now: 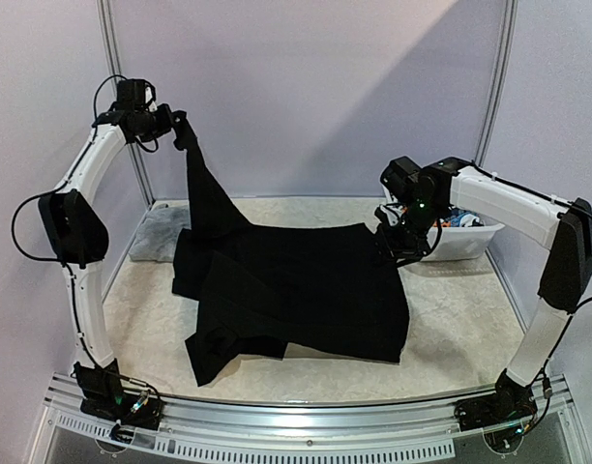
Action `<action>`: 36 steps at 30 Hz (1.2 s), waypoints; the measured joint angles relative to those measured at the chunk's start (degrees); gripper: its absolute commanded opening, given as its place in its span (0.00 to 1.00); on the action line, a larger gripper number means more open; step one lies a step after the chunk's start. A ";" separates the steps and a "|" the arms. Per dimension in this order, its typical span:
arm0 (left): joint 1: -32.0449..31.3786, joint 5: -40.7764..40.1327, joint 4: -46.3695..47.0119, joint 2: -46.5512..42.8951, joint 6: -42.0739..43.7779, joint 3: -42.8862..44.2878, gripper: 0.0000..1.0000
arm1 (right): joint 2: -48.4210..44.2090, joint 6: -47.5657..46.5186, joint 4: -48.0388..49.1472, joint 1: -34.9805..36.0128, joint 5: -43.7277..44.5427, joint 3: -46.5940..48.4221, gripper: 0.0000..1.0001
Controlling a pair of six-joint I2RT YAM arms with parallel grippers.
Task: Fold and stack the mixed laundry pile
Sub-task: Smooth out the flattened shirt at the center of the board.
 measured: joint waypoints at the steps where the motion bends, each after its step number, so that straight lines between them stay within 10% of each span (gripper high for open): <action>1: 0.33 -0.28 2.93 0.35 -0.31 -0.85 0.26 | -0.17 0.39 -0.11 0.00 0.11 0.00 0.46; 4: 0.61 -1.38 13.44 3.08 -1.81 -1.29 0.66 | -0.35 1.70 -0.42 0.00 0.44 0.00 0.46; 10: 1.22 -2.45 22.43 16.04 -7.34 11.06 0.99 | 0.98 3.85 -1.86 0.04 0.46 2.82 0.46; 16: 2.03 -2.36 21.57 12.72 -10.08 0.52 0.98 | 4.04 4.20 -1.95 0.28 -0.02 7.87 0.46; 36: 1.03 0.96 -11.69 -42.23 -6.29 -61.75 0.69 | 9.18 -9.81 0.72 9.88 -4.02 13.11 0.53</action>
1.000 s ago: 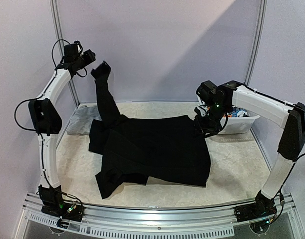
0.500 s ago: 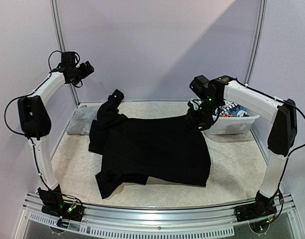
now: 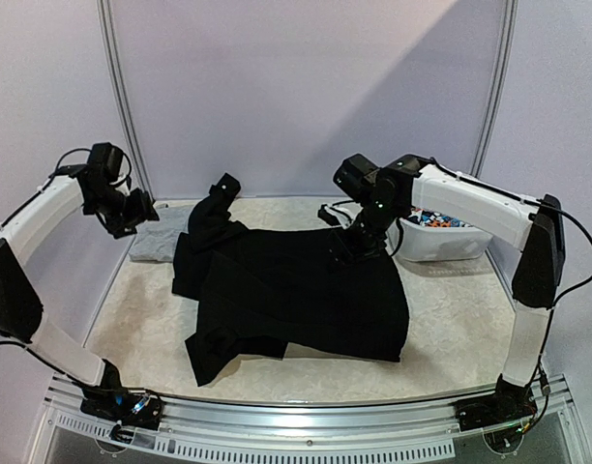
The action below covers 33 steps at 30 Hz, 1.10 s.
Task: Fold and stack the mixed laundry pile
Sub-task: Smooth out the flattened shirt at the center of the board.
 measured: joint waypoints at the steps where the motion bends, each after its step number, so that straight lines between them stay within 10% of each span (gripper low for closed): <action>1: -0.02 -0.09 -0.98 -1.46 -0.55 -3.08 0.69 | 0.20 -0.94 0.35 1.31 0.42 0.00 0.53; 14: -4.11 -0.61 10.60 -10.21 -12.33 -34.58 0.49 | 0.94 -5.92 4.26 9.60 6.93 -10.60 0.60; 28: -4.15 2.21 32.57 8.20 -12.81 -34.71 0.36 | -5.42 -4.85 4.83 9.55 10.56 -19.89 0.65; 33: -4.17 2.49 35.56 10.60 -12.28 -33.44 0.14 | -6.01 -3.98 4.85 9.55 10.99 -20.28 0.65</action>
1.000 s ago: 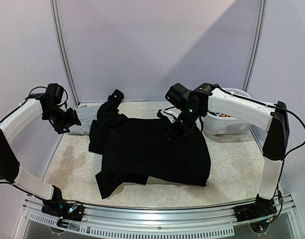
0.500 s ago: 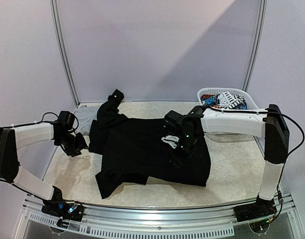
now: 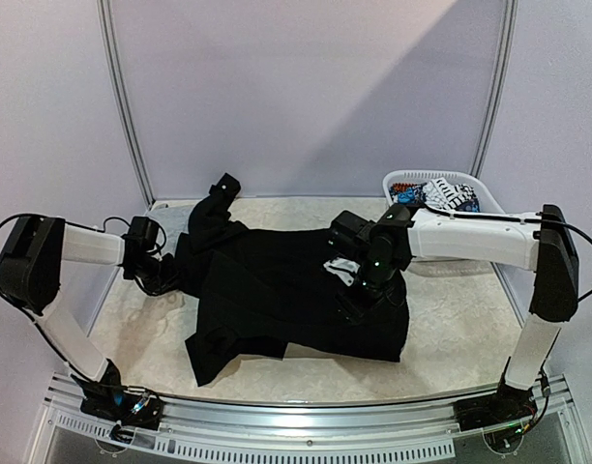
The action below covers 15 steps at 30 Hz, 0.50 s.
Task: Fold and stack the mixed laundry pile
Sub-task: Smooth out the flattened shirt at the center of the board.
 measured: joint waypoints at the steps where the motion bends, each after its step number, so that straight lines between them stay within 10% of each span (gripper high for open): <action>1: 0.00 0.09 0.35 0.66 0.46 0.39 0.09 | 0.00 0.04 -0.02 0.00 0.02 -0.02 0.65; 15: -0.22 -2.89 -16.48 -0.61 7.30 14.23 0.00 | 0.52 -0.46 5.33 -0.17 1.01 -3.82 0.66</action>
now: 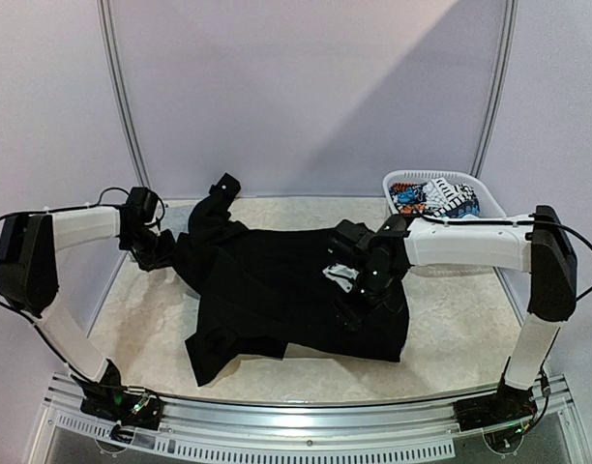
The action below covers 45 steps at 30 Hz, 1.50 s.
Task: Fold and stack the mixed laundry pile
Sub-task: Smooth out the flattened shirt at the center of the board.
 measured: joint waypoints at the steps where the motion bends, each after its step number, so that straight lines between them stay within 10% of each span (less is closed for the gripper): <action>1: 0.28 -0.48 -2.93 -0.57 1.42 2.91 0.00 | 0.57 0.17 0.79 -0.20 0.24 -0.83 0.66; 11: 4.39 -11.54 -30.16 1.20 15.08 28.17 0.09 | 6.56 4.85 6.03 -5.64 -0.22 -5.77 0.64; 16: 4.39 -16.59 -37.57 9.44 17.57 37.13 0.85 | 7.30 5.38 5.42 -5.90 -0.61 -4.59 0.64; 18: 4.24 -17.27 -38.77 11.21 17.59 38.38 0.99 | 7.80 5.38 4.85 -5.92 -0.61 -3.80 0.64; 31: 0.15 -15.17 -43.89 -8.79 10.34 22.69 0.85 | 6.36 4.26 2.99 -5.95 -1.05 2.36 0.65; 45: -17.46 1.14 -45.94 -31.32 -2.16 -4.31 0.57 | -2.56 4.15 9.31 -5.95 -1.77 -5.16 0.66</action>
